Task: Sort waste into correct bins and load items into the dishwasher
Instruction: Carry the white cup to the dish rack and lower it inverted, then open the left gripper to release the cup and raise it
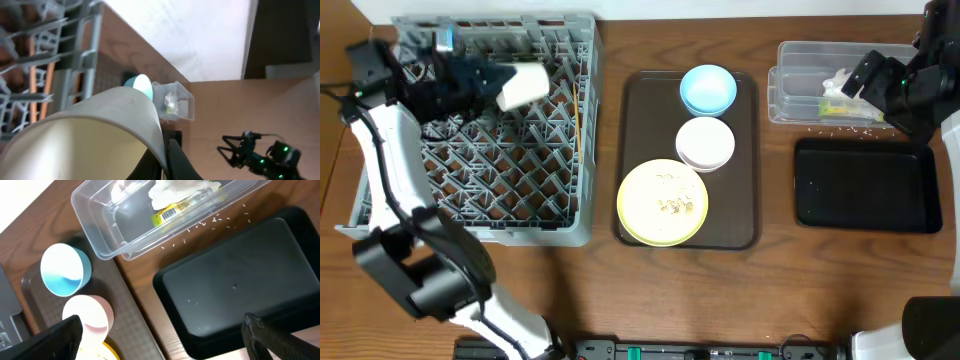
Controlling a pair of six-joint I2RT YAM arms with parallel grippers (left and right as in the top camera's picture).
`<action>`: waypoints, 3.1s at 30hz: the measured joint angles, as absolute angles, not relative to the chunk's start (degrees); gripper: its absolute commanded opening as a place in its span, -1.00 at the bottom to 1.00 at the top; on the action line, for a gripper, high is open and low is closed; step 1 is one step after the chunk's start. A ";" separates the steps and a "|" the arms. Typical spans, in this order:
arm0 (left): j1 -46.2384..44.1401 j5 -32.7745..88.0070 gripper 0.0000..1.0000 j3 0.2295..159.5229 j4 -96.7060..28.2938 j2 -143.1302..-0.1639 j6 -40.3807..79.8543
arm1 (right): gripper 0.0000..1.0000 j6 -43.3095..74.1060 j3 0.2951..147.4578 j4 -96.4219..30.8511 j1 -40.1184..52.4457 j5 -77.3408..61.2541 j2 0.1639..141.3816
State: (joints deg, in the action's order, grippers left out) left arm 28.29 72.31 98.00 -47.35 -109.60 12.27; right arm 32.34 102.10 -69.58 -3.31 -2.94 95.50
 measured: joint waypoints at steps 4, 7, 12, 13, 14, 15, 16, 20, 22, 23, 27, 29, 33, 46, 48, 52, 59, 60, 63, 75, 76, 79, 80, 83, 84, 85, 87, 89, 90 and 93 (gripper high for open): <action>29.63 75.26 -0.85 97.54 -46.02 -115.09 12.51 | 0.98 32.34 102.10 -69.60 -3.31 -2.94 95.50; 30.61 77.19 -0.85 97.47 -46.04 -118.13 13.26 | 0.99 32.34 102.10 -69.60 -3.31 -2.94 95.50; 31.92 78.50 -0.85 97.41 -46.94 -121.64 13.96 | 0.99 32.36 102.10 -69.60 -3.31 -2.94 95.50; 32.18 78.70 -0.85 97.41 -47.70 -122.30 14.02 | 0.99 32.34 102.10 -69.60 -3.31 -2.94 95.50; 32.47 78.72 -0.85 97.41 -48.82 -122.91 14.20 | 0.99 32.36 102.10 -69.60 -3.31 -2.94 95.50; 32.71 78.72 -0.85 97.41 -49.71 -123.42 14.41 | 0.99 32.34 102.10 -69.60 -3.31 -2.94 95.50; 33.01 78.70 -0.84 97.32 -50.37 -123.74 14.44 | 0.99 32.34 102.10 -69.60 -3.31 -2.94 95.50; 34.68 78.72 -0.85 96.03 -51.22 -124.05 14.50 | 0.99 32.36 102.10 -69.60 -3.31 -2.94 95.50; 35.40 78.94 -0.84 95.22 -51.20 -124.05 13.96 | 0.99 32.36 102.10 -69.58 -3.31 -2.94 95.50; 35.64 79.13 -0.84 94.89 -51.22 -124.05 13.65 | 0.98 32.34 102.10 -69.60 -3.31 -2.96 95.50; 35.99 80.44 -0.85 93.54 -51.20 -124.05 13.04 | 0.98 32.34 102.10 -69.60 -3.31 -2.94 95.50; 35.99 81.17 -0.85 92.84 -51.22 -124.05 12.86 | 0.98 32.34 102.10 -69.60 -3.31 -2.94 95.50; 35.99 82.32 -0.85 91.83 -53.21 -124.03 12.53 | 0.99 32.36 102.10 -69.60 -3.31 -2.94 95.50; 40.10 71.88 -0.77 91.96 -62.65 -122.23 10.04 | 0.99 32.34 102.10 -69.60 -3.31 -2.94 95.50; 41.01 68.93 -0.22 91.92 -63.05 -121.64 9.54 | 0.99 32.34 102.10 -69.60 -3.31 -2.94 95.50; 43.20 59.70 0.12 91.15 -63.37 -121.14 8.73 | 0.98 32.34 102.10 -69.60 -3.31 -2.94 95.50; 43.68 54.04 0.17 91.29 -64.47 -121.05 8.10 | 0.99 32.36 102.10 -69.58 -3.31 -2.94 95.50; 43.62 53.71 0.15 91.68 -65.08 -121.05 8.03 | 0.98 32.34 102.10 -69.60 -3.31 -2.94 95.50; 43.64 52.29 0.06 92.68 -65.89 -120.79 7.79 | 0.99 32.36 102.10 -69.60 -3.31 -2.94 95.50; 36.42 34.98 -0.84 96.07 -65.08 -98.89 7.44 | 0.98 32.34 102.10 -69.60 -3.31 -2.94 95.50; 34.50 32.47 -0.84 96.40 -64.84 -97.47 7.46 | 0.99 32.34 102.10 -69.58 -3.31 -2.94 95.50; 27.81 24.91 -0.84 96.84 -64.20 -95.77 7.46 | 0.99 32.34 102.10 -69.60 -3.31 -2.94 95.50; 25.74 22.79 -0.84 96.84 -64.14 -96.01 7.46 | 0.98 32.36 102.10 -69.58 -3.31 -2.94 95.50; 20.12 18.02 -0.84 96.64 -63.70 -98.50 7.44 | 0.98 32.34 102.10 -69.60 -3.31 -2.94 95.50; 18.24 16.73 -0.84 96.40 -63.37 -99.83 7.44 | 0.99 32.36 102.10 -69.60 -3.31 -2.94 95.50; 16.88 15.66 -0.84 96.18 -63.07 -100.92 7.44 | 0.98 32.34 102.10 -69.60 -3.31 -2.94 95.50; 14.57 13.06 -0.84 95.90 -62.67 -103.04 7.49 | 0.98 32.36 102.10 -69.60 -3.31 -2.94 95.50; 12.93 10.15 -0.84 95.74 -62.33 -104.81 7.49 | 0.99 32.34 102.10 -69.60 -3.31 -2.94 95.50; 12.51 8.86 -0.84 95.70 -62.19 -105.38 7.49 | 0.99 32.34 102.10 -69.60 -3.31 -2.94 95.50; 12.10 5.34 -0.84 95.70 -61.98 -106.61 7.49 | 0.98 32.34 102.10 -69.60 -3.31 -2.94 95.50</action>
State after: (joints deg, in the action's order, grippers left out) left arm 12.10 5.34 95.70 -61.98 -106.61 7.49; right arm 32.34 102.10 -69.60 -3.31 -2.94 95.50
